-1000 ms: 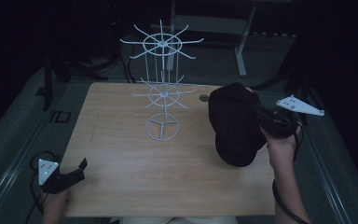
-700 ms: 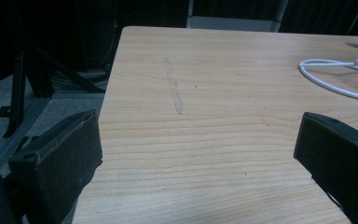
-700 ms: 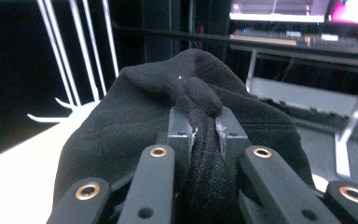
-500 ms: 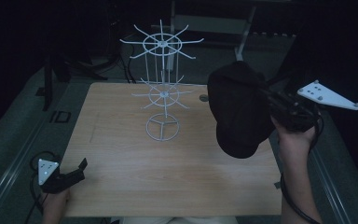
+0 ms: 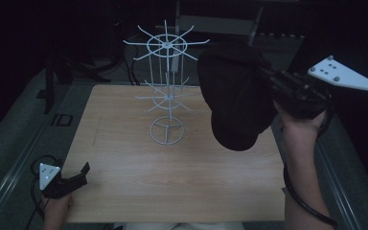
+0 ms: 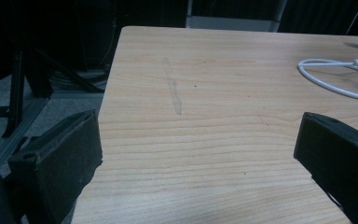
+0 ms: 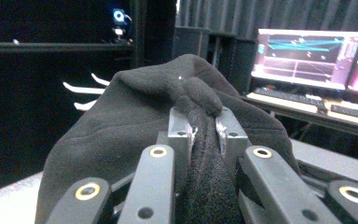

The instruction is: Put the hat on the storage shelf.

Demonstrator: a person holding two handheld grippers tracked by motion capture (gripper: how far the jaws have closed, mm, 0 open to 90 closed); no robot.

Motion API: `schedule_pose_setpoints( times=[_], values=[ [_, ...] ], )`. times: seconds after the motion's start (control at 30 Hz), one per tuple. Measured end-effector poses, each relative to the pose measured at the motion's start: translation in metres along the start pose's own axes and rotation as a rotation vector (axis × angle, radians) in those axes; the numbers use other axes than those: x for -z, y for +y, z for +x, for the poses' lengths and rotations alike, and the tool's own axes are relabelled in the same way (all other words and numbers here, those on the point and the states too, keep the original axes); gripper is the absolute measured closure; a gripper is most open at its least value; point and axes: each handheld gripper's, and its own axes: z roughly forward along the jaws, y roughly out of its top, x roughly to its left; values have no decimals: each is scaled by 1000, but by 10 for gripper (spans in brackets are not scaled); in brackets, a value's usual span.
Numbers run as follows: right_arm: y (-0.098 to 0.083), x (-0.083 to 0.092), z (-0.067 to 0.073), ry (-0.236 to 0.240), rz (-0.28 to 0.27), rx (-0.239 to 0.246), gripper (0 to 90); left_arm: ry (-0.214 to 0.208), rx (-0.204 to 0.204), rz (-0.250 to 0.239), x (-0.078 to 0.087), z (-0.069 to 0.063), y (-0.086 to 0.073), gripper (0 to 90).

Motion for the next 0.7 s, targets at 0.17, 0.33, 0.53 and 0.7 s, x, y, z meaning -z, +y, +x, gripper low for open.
schedule_pose_setpoints(
  times=[0.17, 0.33, 0.53, 0.7],
  values=[
    [11, -12, 11, 30, -9, 11, 797, -2, 0, 0, 0, 0, 0, 15],
    [13, -35, 25, 60, 20, 30, 797, -3, 0, -1, 0, 0, 0, 14],
    [7, -51, 33, 84, 49, 42, 797, -5, 0, 0, 0, 0, 0, 14],
    [-4, -60, 37, 100, 82, 45, 796, -5, 1, 1, 0, 0, 0, 15]
  ],
)
